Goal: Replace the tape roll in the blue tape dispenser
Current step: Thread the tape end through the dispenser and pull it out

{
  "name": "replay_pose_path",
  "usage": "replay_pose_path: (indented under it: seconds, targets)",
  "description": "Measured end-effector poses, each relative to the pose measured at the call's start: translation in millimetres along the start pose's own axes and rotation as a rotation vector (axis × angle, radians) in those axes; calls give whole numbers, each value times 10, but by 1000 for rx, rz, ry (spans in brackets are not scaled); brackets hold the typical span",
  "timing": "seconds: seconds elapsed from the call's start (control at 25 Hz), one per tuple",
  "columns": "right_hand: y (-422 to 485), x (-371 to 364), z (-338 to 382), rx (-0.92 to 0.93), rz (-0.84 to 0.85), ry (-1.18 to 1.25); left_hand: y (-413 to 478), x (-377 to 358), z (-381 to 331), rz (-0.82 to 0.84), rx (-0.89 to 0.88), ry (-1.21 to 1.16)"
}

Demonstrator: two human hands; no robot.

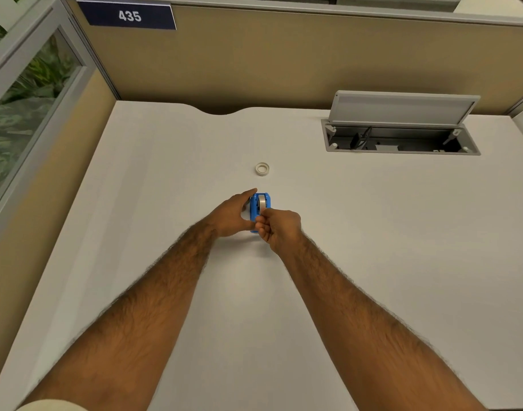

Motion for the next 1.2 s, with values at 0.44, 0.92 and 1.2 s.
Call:
replay_pose_path:
  seconds: [0.44, 0.92, 1.2]
  targets:
    - [86, -30, 61, 35, -44, -61, 147, 125, -208, -123, -34, -98]
    - [115, -73, 134, 94, -59, -73, 182, 113, -155, -212, -31, -175]
    - [143, -86, 81, 73, -88, -90, 148, 96, -209, -203, -38, -198]
Point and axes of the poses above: each hand's wrist, its own y-axis towards the middle knuckle, its own x-axis out of the back of the hand, z = x × y, the point moved 5 cm from there along y, towards the middle knuckle, and after that the axes turned 10 degrees about -x, right-handed, at the moved point
